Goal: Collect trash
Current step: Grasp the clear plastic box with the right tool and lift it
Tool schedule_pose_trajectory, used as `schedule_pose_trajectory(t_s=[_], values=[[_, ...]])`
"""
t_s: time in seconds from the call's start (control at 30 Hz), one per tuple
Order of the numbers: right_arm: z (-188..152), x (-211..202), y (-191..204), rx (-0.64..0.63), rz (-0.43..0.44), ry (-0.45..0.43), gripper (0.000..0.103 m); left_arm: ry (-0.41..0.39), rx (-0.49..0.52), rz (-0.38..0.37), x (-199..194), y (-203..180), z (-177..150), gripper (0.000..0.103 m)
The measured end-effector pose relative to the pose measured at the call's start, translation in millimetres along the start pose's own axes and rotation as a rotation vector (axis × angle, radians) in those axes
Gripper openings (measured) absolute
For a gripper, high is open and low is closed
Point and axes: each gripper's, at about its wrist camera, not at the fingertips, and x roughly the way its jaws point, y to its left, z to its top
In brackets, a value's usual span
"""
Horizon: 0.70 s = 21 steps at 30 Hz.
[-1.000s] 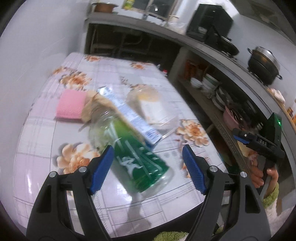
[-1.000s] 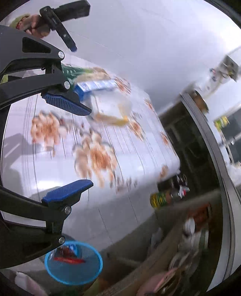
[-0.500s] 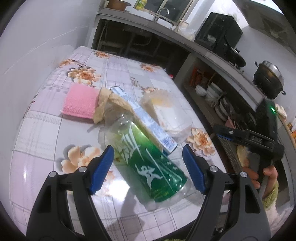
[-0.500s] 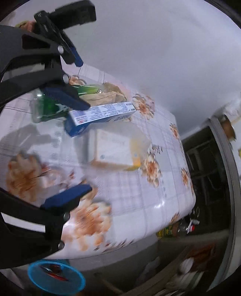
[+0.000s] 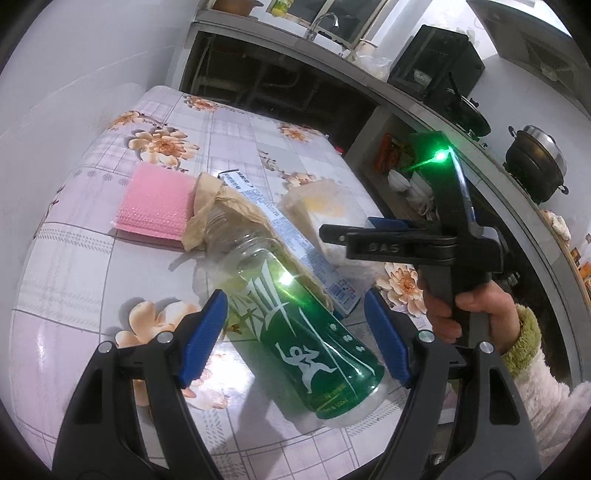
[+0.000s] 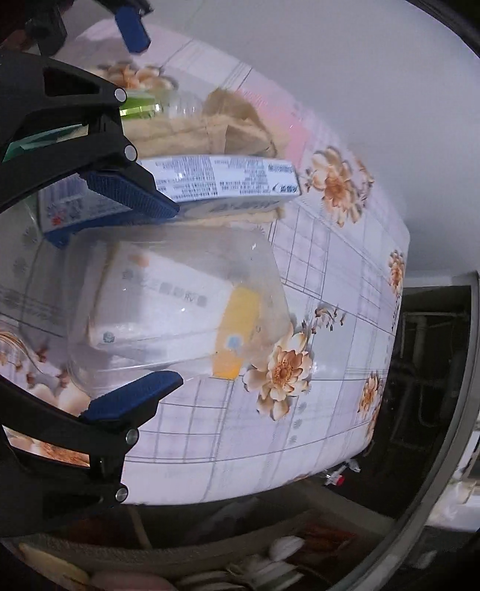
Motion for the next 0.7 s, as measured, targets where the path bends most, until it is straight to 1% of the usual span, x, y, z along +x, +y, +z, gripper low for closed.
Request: schedule_pose_trajectory(t_s=[0.23, 0.33, 0.4, 0.5, 0.7], values=[[8, 9, -1, -0.010, -0.002, 0.013, 0.083, 0.001, -0.012, -0.001, 2, 7, 1, 0.072], [8, 8, 8, -0.056, -0.006, 0.022, 0.084, -0.001, -0.014, -0.003, 2, 8, 2, 0.072], [7, 11, 14, -0.094, -0.034, 0.030, 0.085, -0.001, -0.014, -0.002, 2, 7, 2, 0.072], [6, 18, 15, -0.100, -0.053, 0.036, 0.085, 0.000, -0.015, -0.005, 2, 7, 2, 0.072], [5, 12, 2, -0.036, 0.006, 0.004, 0.083, 0.001, -0.013, -0.001, 1, 6, 2, 0.072]])
